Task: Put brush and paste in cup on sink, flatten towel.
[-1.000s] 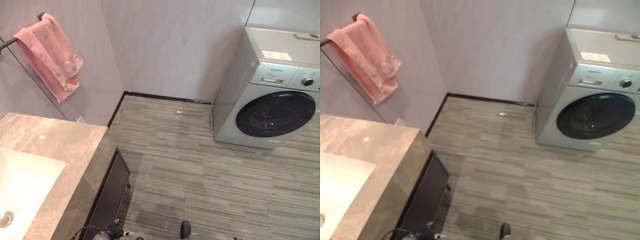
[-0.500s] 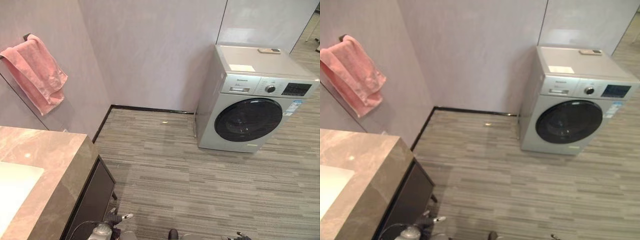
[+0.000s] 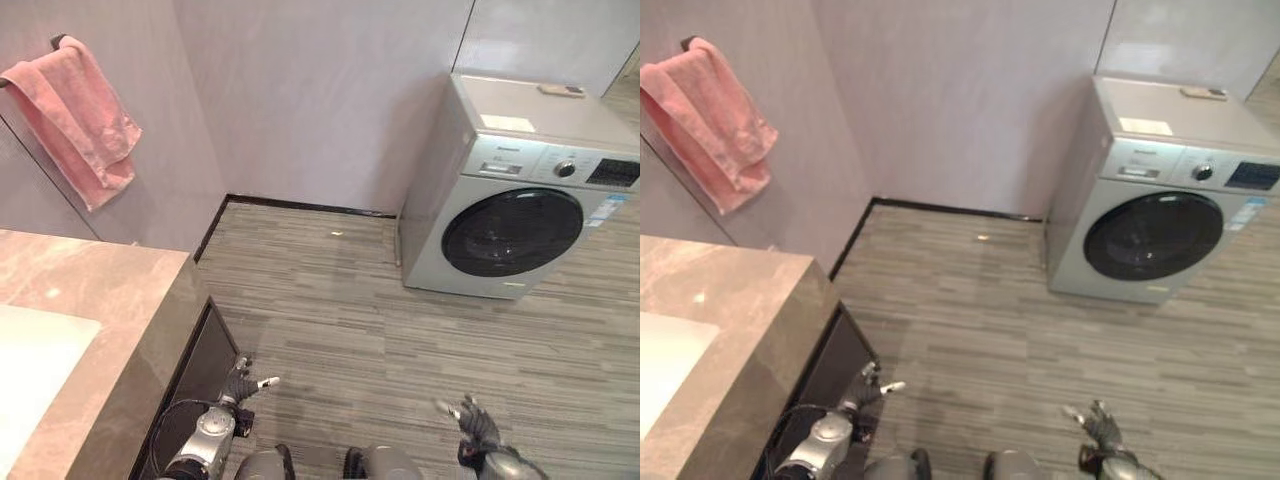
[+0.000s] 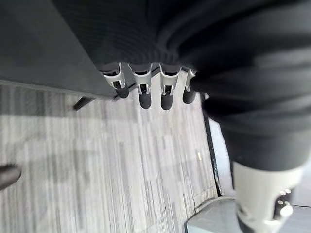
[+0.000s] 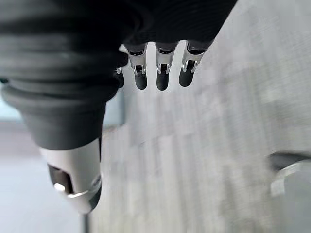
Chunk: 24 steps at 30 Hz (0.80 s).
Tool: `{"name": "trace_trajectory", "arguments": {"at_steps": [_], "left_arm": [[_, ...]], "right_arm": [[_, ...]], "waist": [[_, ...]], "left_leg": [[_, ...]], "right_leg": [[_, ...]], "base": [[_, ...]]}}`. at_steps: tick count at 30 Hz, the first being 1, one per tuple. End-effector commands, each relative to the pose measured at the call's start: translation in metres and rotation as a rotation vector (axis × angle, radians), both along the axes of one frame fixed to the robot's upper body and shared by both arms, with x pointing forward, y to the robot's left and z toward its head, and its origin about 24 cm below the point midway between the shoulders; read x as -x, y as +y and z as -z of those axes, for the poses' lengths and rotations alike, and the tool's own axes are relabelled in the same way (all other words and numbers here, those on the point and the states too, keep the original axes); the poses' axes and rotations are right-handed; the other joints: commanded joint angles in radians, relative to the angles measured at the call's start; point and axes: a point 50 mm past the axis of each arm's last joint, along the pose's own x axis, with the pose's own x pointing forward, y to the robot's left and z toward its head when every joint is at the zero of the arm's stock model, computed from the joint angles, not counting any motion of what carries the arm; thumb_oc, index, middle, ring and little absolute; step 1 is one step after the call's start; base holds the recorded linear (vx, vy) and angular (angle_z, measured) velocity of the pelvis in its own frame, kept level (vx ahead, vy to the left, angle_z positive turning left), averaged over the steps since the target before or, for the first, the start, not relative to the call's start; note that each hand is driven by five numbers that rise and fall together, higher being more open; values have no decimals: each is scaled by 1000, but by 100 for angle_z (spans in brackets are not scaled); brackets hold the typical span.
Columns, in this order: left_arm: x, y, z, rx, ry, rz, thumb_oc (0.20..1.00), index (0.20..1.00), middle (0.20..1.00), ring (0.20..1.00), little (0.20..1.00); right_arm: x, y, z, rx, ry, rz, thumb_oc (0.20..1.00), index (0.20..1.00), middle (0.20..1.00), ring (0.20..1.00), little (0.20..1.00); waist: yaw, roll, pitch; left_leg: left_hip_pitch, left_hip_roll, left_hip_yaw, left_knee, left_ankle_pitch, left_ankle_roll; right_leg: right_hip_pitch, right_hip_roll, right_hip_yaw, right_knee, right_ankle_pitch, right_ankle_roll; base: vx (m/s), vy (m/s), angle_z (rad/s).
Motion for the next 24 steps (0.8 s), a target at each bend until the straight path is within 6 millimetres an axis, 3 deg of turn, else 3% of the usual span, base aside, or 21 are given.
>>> {"name": "trace_trajectory", "arguments": {"at_steps": [1,8,12,14,15,17,19,20,21,23,24], "left_arm": [[-14,-6,-15,-29,-112,50,1000,1000,1000,1000,1000],[-14,-11,-13,-29,-101,86,1000,1000,1000,1000,1000],[-8,-10,-12,-21,-99,87,1000,1000,1000,1000,1000],[-3,-11,-10,-126,-89,187,1000,1000,1000,1000,1000],[-3,-11,-10,-126,-89,187,1000,1000,1000,1000,1000],[1,-12,-8,-160,-70,255,1000,1000,1000,1000,1000],[6,-11,-5,-158,-51,257,1000,1000,1000,1000,1000],[9,-13,-2,-159,-35,273,1000,1000,1000,1000,1000],[10,-14,2,-162,-14,265,1000,1000,1000,1000,1000],[13,-15,9,-166,19,262,1000,1000,1000,1000,1000],[13,-17,9,-165,19,265,1000,1000,1000,1000,1000]], "right_arm": [[-6,-17,-11,32,-70,59,1000,1000,1000,1000,1000],[-5,-14,-6,21,-43,49,1000,1000,1000,1000,1000],[-9,-15,-10,23,-62,42,1000,1000,1000,1000,1000],[-13,-13,-13,33,-77,19,1000,1000,1000,1000,1000],[-13,-13,-13,33,-78,19,1000,1000,1000,1000,1000],[-18,-10,-16,47,-92,-19,1000,1000,1000,1000,1000],[-16,-9,-16,67,-81,-39,1000,1000,1000,1000,1000],[-15,-8,-14,53,-75,-38,1000,1000,1000,1000,1000],[-14,-5,-12,42,-74,-35,1000,1000,1000,1000,1000],[-14,-4,-11,46,-66,-43,1000,1000,1000,1000,1000],[-15,-3,-10,44,-65,-48,1000,1000,1000,1000,1000]], "waist": [[9,-2,-15],[14,7,-36],[22,21,-47],[21,30,-36],[22,31,-39],[11,41,-23],[11,52,-19],[-2,53,-17],[-9,49,-17],[-27,35,-11],[-36,34,-10]], "left_leg": [[0,7,-20,54,-37,-5],[-1,-28,-23,20,-36,-1],[23,-56,-17,-40,-24,5],[77,-90,-11,-108,-18,31],[75,-90,-10,-113,-14,31],[112,-101,6,-151,-12,48],[136,-105,13,-171,-14,56],[156,-111,-5,-195,-12,57],[170,-120,-10,-223,-7,50],[194,-129,-6,-238,-27,41],[200,-131,-14,-238,-39,38]], "right_leg": [[118,3,-22,-22,-29,67],[145,-6,-16,-108,-4,83],[152,-25,5,-135,43,118],[105,-64,35,-45,154,162],[102,-63,36,-48,158,161],[45,-83,51,32,226,163],[17,-86,35,69,232,164],[-8,-46,61,73,204,161],[-55,-17,64,-8,186,154],[-123,-54,48,-178,227,156],[-134,-51,61,-206,248,163]], "base": [[70,74,-5],[67,95,7],[98,172,5],[144,252,-2],[60,161,-16],[72,182,-13],[143,147,-16],[233,88,-35],[250,31,-29],[260,-37,-2],[283,-68,4]]}}
